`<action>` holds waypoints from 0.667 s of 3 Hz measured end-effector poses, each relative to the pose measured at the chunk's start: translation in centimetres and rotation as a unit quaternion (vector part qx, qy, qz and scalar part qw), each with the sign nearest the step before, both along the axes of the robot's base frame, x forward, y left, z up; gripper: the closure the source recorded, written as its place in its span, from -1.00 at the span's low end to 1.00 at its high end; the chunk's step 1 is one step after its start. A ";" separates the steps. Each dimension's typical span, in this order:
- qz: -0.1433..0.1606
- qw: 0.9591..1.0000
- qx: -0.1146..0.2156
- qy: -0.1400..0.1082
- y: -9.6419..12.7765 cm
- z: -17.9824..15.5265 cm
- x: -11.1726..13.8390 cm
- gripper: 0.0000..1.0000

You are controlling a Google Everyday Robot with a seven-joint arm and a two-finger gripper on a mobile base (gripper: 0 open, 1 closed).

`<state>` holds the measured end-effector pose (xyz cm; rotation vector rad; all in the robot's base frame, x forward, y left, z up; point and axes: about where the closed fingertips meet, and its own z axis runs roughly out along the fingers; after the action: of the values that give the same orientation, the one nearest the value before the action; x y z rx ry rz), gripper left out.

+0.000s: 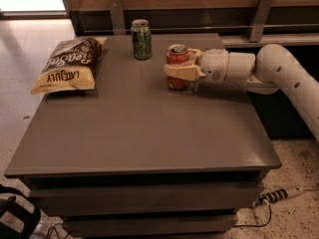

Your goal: Place coke can upright

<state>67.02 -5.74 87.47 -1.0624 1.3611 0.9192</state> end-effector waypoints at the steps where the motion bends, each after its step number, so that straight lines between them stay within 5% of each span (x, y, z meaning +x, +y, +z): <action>1: 0.000 1.000 0.000 0.000 0.0 0.0 0.0 -0.77; 2: 0.002 1.000 0.000 0.000 0.3 0.0 0.0 -1.00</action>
Offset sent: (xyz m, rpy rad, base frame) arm 0.0000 0.0001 0.0003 0.0000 0.0000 0.0002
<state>66.99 -5.43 87.51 -1.0657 1.3588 0.9233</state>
